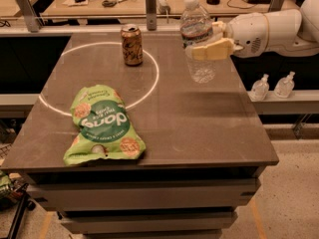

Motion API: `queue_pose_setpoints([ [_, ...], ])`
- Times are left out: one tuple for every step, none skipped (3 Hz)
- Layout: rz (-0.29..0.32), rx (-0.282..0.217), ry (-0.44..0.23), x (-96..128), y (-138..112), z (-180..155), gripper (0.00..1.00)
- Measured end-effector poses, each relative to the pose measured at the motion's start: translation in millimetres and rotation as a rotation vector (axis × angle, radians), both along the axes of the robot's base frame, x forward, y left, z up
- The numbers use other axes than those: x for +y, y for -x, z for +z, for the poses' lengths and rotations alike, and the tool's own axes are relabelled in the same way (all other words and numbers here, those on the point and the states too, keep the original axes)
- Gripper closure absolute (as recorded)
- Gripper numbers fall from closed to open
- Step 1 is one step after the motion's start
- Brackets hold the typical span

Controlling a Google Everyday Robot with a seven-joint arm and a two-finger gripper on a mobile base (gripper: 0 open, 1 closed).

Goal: Place water bottle upright

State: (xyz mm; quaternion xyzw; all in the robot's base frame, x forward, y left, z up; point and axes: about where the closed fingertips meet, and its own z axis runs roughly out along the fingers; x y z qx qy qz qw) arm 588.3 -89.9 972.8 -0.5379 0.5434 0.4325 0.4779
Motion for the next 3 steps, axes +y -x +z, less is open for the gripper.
queue_pose_setpoints([
  [-0.023, 0.012, -0.03, 0, 4, -8, 1.0],
  [-0.057, 0.001, -0.1, 0, 4, -19, 1.0],
  [-0.076, -0.024, -0.176, 1, 5, -29, 1.0],
])
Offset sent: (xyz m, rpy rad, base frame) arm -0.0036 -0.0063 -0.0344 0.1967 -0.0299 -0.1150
